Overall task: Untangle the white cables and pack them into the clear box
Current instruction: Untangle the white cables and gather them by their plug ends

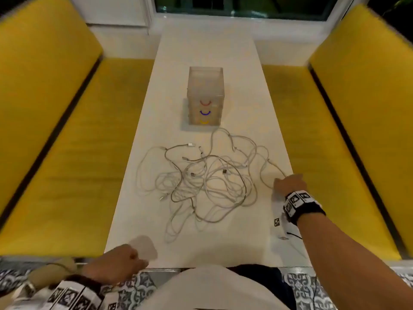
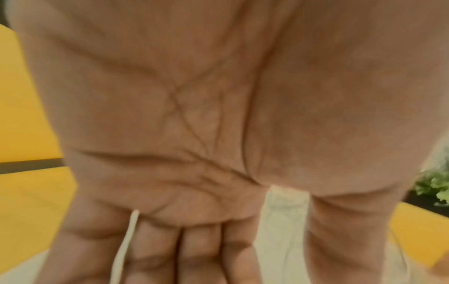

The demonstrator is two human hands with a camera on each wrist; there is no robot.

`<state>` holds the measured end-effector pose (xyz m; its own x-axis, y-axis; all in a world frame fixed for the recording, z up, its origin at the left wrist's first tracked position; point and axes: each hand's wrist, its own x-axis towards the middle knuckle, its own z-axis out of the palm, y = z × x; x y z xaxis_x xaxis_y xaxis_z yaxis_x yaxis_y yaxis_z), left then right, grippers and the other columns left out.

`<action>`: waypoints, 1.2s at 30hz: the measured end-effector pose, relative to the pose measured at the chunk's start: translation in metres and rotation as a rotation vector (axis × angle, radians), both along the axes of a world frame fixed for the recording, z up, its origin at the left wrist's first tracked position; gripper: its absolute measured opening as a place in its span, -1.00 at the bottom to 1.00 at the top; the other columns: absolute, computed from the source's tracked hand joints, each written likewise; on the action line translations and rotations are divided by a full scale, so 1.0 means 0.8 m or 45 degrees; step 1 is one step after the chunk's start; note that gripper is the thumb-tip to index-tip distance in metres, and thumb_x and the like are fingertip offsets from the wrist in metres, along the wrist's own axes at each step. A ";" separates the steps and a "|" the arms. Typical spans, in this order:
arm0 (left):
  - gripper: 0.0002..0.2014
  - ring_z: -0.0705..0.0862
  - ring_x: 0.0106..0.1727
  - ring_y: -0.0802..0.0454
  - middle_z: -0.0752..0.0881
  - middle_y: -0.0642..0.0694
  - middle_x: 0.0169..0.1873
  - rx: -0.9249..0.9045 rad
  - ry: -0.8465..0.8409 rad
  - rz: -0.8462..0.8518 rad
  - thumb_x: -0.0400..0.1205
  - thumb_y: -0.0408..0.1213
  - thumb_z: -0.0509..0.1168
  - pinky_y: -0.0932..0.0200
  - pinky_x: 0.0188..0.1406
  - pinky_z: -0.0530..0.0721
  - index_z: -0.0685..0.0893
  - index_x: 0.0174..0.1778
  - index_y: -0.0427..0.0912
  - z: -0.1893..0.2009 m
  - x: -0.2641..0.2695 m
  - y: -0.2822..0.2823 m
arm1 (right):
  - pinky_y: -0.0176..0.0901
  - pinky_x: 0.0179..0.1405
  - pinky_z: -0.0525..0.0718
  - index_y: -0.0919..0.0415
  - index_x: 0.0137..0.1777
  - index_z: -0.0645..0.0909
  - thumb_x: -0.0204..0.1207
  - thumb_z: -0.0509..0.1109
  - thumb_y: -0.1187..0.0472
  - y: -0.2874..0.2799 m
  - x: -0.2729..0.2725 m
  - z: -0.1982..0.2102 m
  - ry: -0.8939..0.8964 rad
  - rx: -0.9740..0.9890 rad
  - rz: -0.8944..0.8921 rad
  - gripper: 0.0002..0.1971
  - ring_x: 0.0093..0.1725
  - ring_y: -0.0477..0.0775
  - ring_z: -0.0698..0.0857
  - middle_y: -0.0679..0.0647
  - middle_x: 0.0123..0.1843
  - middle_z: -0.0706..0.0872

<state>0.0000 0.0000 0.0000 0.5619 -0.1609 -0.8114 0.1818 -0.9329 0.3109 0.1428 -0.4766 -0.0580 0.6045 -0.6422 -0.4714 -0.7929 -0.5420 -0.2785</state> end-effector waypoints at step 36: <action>-0.46 0.29 -0.49 0.00 0.29 0.00 -0.55 -1.710 -0.829 1.045 0.84 0.06 -0.02 0.01 -0.32 0.46 0.35 -0.43 -0.13 0.164 0.226 -0.214 | -0.10 -0.40 0.52 -0.02 -0.13 0.70 0.54 0.46 0.13 0.209 0.010 0.183 -1.074 0.926 0.912 -0.96 -0.38 0.00 0.54 0.10 -0.36 0.64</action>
